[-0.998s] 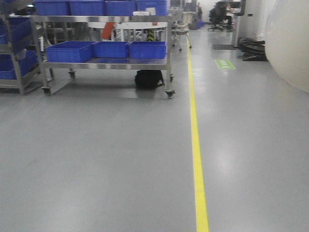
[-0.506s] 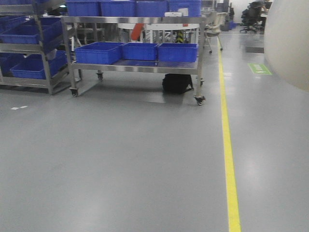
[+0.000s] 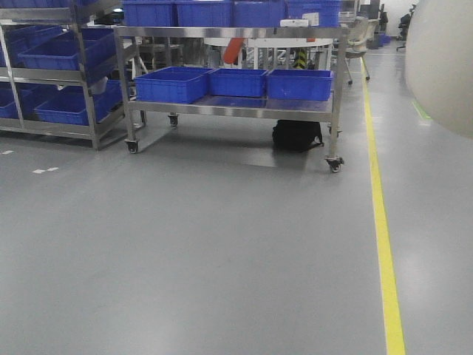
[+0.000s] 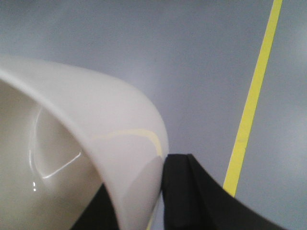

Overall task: Move white bin to right shelf second layer
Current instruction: 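Drive along the yellow floor line past the crate racks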

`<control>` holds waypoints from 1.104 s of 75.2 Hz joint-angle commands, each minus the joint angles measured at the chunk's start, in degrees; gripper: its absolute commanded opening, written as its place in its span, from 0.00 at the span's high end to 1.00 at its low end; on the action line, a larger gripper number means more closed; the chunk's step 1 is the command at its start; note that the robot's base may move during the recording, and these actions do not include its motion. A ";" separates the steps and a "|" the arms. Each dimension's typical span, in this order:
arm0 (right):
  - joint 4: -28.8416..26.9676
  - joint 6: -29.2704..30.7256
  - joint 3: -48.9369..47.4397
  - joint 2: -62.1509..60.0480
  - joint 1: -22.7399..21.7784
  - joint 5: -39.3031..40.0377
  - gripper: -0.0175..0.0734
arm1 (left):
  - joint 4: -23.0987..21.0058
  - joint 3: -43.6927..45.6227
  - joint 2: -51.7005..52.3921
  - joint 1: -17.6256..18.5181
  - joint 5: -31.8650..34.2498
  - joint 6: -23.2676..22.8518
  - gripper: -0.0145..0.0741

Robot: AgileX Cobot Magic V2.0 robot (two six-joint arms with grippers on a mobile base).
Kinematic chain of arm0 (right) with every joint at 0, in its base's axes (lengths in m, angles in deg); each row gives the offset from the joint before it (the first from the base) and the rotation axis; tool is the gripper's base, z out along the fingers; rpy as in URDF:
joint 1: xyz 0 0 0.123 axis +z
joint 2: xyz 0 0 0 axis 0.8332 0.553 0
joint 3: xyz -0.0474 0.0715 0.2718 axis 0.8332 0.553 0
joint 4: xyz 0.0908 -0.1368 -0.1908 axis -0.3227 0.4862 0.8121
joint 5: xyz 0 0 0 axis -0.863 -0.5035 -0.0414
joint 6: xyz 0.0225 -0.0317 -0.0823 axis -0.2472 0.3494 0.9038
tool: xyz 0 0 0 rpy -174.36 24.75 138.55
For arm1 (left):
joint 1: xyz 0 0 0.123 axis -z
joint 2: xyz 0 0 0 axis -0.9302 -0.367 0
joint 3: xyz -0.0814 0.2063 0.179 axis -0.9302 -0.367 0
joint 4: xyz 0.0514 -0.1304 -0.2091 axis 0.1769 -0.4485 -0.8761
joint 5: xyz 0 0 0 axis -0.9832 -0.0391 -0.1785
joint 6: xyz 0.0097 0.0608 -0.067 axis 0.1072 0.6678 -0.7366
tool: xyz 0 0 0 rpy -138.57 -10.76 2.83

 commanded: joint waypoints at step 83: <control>-0.88 0.20 -1.65 -0.24 -0.26 4.90 0.75 | 0.00 -2.11 0.80 0.33 5.00 -0.30 0.74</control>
